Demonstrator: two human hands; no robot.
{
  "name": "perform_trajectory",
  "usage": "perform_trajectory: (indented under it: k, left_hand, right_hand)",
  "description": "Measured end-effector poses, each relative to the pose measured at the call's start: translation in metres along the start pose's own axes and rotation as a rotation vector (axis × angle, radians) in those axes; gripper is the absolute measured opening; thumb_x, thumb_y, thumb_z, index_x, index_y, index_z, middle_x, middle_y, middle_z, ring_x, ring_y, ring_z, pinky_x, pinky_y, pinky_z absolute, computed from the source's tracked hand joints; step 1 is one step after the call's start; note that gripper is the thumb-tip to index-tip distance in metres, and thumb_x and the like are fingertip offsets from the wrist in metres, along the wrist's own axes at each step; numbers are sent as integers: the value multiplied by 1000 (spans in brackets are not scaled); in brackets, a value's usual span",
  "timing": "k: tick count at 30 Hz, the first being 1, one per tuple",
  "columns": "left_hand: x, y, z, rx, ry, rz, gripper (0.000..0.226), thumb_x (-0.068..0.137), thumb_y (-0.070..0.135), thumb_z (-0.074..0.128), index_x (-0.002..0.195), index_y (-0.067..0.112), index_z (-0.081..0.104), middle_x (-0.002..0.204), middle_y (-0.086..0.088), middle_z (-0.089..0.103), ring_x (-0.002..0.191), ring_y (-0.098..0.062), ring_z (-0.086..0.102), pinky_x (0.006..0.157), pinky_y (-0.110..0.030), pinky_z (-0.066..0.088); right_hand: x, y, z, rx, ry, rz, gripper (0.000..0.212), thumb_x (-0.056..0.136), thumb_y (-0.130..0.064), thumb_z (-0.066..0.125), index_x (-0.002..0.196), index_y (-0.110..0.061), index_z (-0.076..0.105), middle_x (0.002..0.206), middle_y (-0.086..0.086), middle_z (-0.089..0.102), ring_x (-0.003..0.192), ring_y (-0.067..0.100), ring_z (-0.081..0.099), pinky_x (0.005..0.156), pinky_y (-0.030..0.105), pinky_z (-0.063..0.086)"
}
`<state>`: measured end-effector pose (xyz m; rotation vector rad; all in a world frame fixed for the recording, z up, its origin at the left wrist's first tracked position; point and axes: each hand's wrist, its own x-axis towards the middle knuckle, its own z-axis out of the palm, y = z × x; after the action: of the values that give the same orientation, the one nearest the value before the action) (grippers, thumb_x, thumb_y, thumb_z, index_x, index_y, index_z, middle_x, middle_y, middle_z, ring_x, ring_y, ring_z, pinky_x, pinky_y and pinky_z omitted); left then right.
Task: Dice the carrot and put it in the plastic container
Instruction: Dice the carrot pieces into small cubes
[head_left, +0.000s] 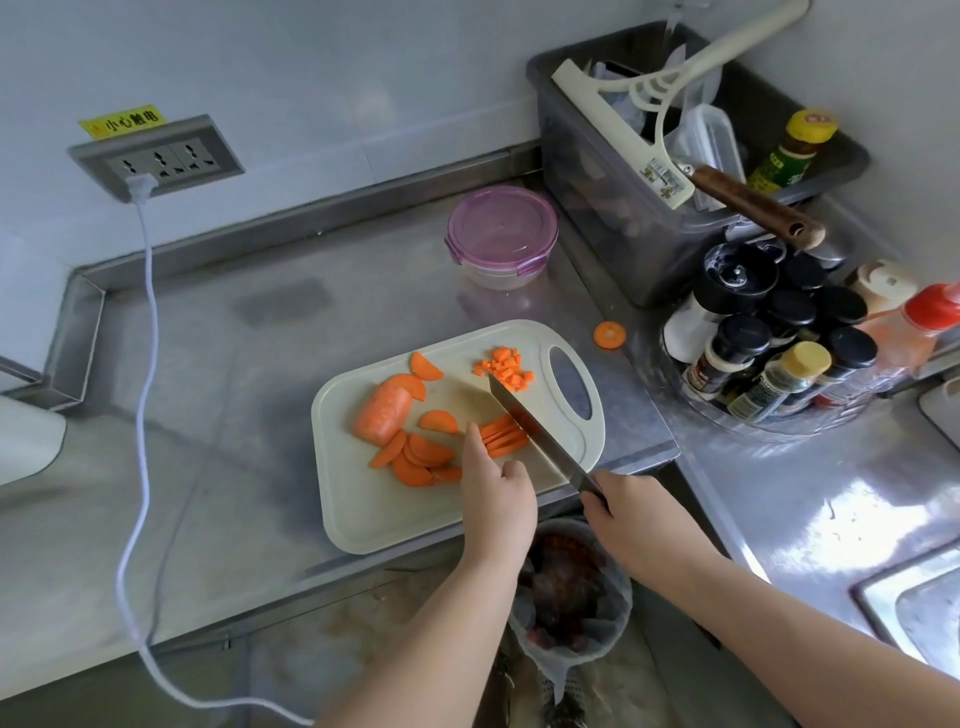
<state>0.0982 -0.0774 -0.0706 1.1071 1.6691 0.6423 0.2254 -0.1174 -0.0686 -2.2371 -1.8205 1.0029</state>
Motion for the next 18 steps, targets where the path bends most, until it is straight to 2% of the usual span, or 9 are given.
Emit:
perform_trajectory:
  k: [2, 6, 8, 11, 15, 18]
  left_hand:
    - [0, -1, 1, 10, 3, 13, 61, 98, 4, 36, 153, 16, 11, 158, -3, 22, 143, -18, 25, 116, -32, 26]
    - [0, -4, -2, 7, 10, 34, 62, 98, 3, 36, 153, 16, 11, 159, -1, 17, 144, -17, 22, 116, -34, 27]
    - [0, -6, -4, 35, 30, 59, 62, 97, 2, 39, 152, 15, 14, 158, -3, 20, 143, -17, 25, 116, -33, 28]
    - [10, -7, -13, 258, 91, 177, 60, 94, 4, 49, 148, 14, 28, 150, -5, 33, 136, -17, 37, 109, -26, 34]
    - [30, -7, -25, 714, -46, 220, 59, 91, 27, 62, 144, 18, 37, 143, -3, 35, 130, -22, 42, 100, -28, 42]
    - [38, -5, -27, 843, -48, 251, 51, 90, 32, 62, 135, 17, 46, 135, -3, 39, 120, -23, 51, 91, -28, 46]
  right_hand:
    - [0, 0, -1, -3, -1, 1, 19, 101, -26, 41, 83, -28, 47, 77, -11, 56, 66, 4, 54, 58, 15, 39]
    - [-1, 0, -2, -13, -11, 12, 34, 101, -25, 41, 68, -32, 37, 69, -10, 51, 60, 3, 48, 53, 15, 31]
    - [-1, -1, -2, -12, -17, 19, 36, 101, -25, 41, 67, -33, 35, 69, -10, 51, 59, 3, 48, 52, 14, 30]
    - [-2, -2, -2, -9, -19, 23, 36, 101, -26, 41, 67, -34, 35, 69, -11, 50, 59, 2, 48, 51, 14, 30]
    - [-3, -4, 0, 0, -4, 25, 32, 101, -28, 41, 70, -33, 38, 71, -11, 53, 61, 2, 51, 53, 14, 35]
    - [-1, -7, 5, 21, 11, 18, 22, 101, -29, 39, 84, -24, 53, 80, -6, 60, 68, 7, 57, 62, 24, 51]
